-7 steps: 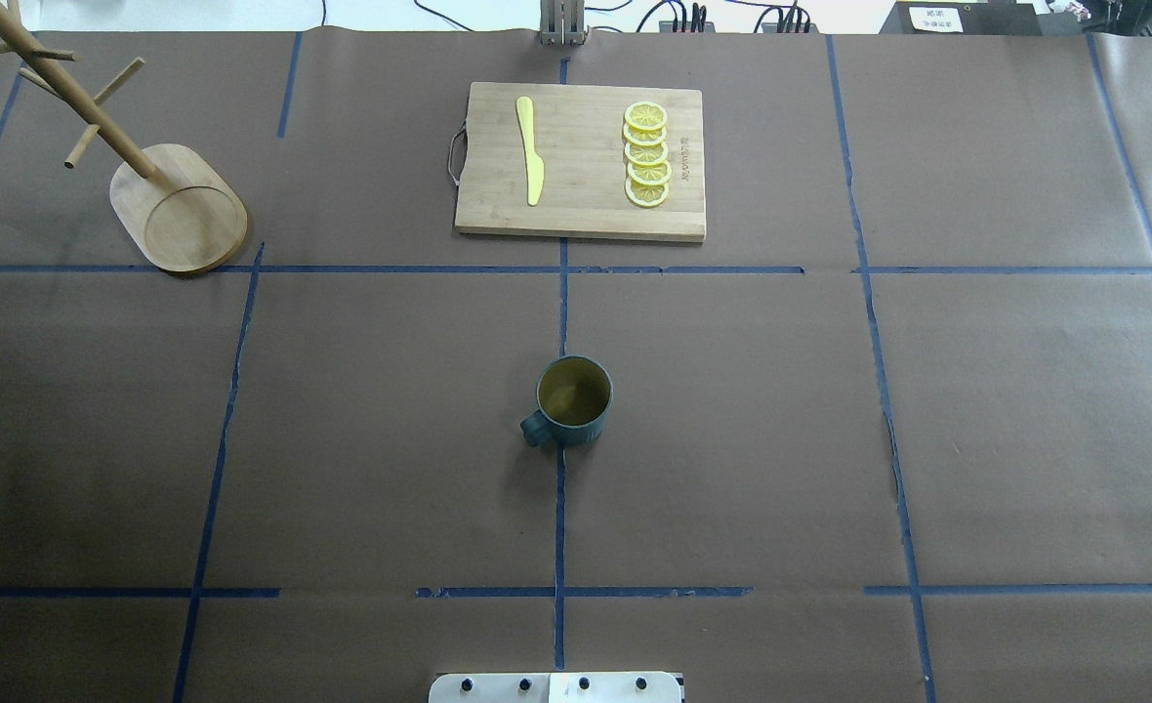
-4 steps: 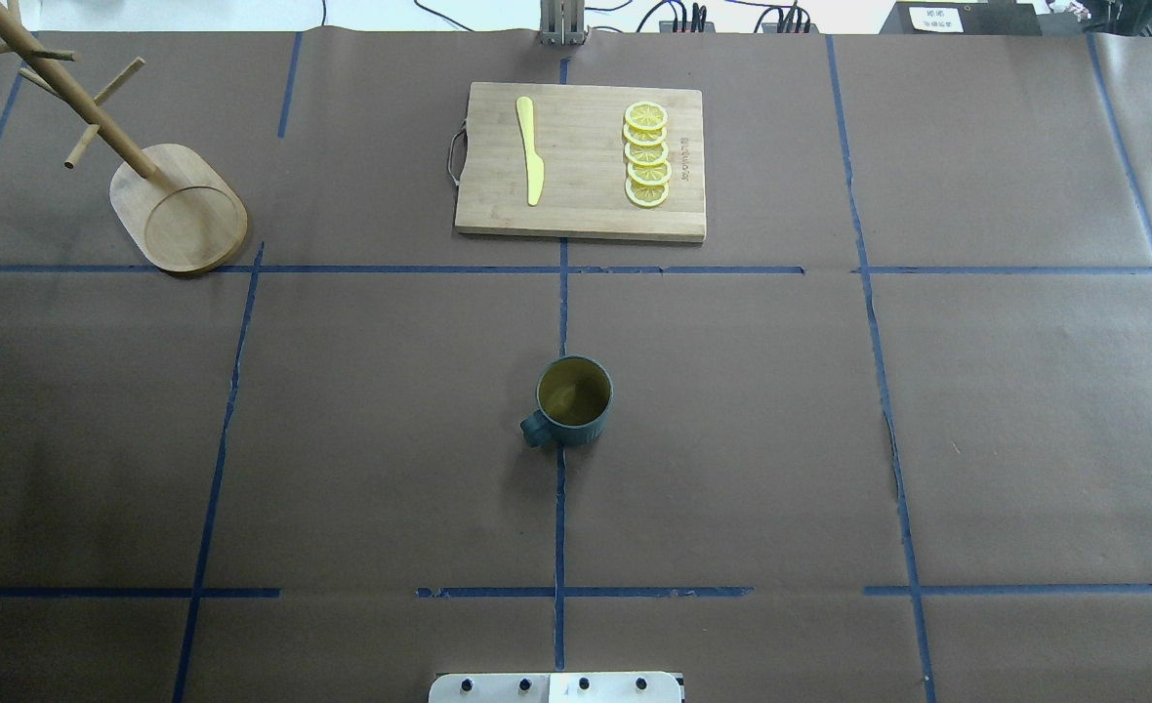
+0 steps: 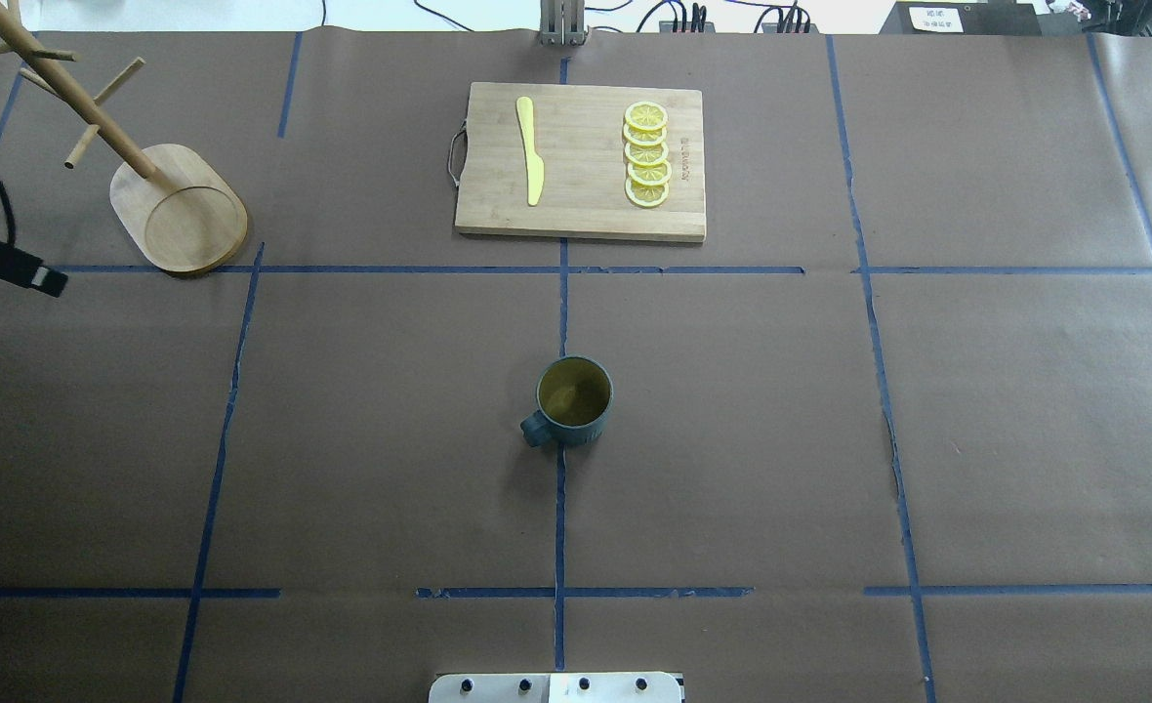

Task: Hang cup on storage rack
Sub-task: 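Move the left gripper to the teal mug and grasp its handle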

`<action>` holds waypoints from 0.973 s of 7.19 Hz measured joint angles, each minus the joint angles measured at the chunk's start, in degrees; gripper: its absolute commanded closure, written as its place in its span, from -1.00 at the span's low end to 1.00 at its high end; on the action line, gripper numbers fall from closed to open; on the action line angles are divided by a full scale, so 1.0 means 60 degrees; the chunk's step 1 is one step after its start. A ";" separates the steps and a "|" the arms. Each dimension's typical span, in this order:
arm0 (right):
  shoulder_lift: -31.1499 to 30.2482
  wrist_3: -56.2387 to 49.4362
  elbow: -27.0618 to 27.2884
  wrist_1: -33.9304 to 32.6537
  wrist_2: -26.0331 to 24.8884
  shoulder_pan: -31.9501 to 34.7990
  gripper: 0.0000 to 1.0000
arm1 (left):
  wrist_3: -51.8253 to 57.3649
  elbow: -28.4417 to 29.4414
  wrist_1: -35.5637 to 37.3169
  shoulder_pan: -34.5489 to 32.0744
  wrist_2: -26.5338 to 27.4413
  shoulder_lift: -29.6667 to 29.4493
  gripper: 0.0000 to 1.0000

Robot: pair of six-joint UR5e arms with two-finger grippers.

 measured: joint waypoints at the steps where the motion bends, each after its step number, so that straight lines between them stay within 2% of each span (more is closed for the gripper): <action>1: 0.0001 0.0003 -0.0008 0.0001 0.0001 0.0000 -1.00 | -0.0425 -0.0155 -0.0065 0.0798 0.0543 -0.0651 -1.00; 2: 0.0001 0.0004 -0.0012 0.0001 0.0001 0.0000 -1.00 | -0.0948 -0.0207 -0.0324 0.1680 0.1385 -0.1141 -1.00; 4: 0.0000 0.0005 -0.0015 0.0000 0.0001 0.0000 -1.00 | -0.1565 -0.0162 -0.1500 0.3582 0.3779 -0.1532 -1.00; 5: 0.0000 0.0005 -0.0020 0.0000 0.0008 0.0000 -1.00 | -0.1642 -0.0067 -0.2303 0.4382 0.4863 -0.1576 -1.00; 7: 0.0000 0.0015 -0.0028 0.0000 0.0036 0.0000 -1.00 | -0.1618 0.0535 -0.4271 0.5685 0.6444 -0.1600 -1.00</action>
